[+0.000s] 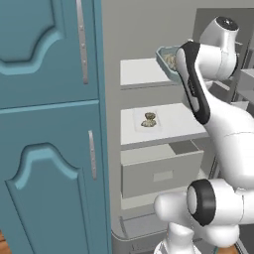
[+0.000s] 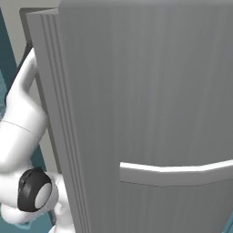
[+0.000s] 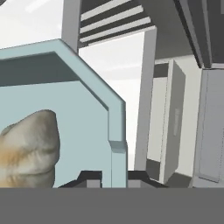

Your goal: Place two dumplings into each of the tupperware containers and then place the containers in the fridge.

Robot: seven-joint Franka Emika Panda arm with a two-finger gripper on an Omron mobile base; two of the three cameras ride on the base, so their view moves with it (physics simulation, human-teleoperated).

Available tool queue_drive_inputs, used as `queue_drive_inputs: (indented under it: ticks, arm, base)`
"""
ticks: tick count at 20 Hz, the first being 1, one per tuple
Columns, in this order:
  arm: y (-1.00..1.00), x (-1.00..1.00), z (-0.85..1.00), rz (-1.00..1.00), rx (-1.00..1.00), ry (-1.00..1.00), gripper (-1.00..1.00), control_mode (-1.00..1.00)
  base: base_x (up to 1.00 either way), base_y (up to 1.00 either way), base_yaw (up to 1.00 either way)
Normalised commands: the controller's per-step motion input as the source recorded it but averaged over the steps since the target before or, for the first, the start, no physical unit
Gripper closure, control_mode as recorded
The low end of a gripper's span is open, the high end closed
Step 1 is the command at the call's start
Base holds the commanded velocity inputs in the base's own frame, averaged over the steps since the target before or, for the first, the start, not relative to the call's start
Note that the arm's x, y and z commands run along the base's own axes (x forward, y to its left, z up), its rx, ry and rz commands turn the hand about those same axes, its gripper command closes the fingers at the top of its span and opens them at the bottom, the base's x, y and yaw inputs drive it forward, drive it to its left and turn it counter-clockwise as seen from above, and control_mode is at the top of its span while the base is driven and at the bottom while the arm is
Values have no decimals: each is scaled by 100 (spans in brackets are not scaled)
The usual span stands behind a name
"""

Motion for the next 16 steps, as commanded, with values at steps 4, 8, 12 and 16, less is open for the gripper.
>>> queue_drive_inputs:
  ticks: [4,8,12,16]
  arm:
    - [0,64,-28,0,0,0,100,-100]
    - [0,56,-25,0,0,0,100,-100]
    - [0,69,0,0,0,0,100,-100]
    - [0,72,-4,0,0,0,100,-100]
  base:
    - [0,0,0]
    - [0,0,0]
    - [0,0,0]
    - [0,0,0]
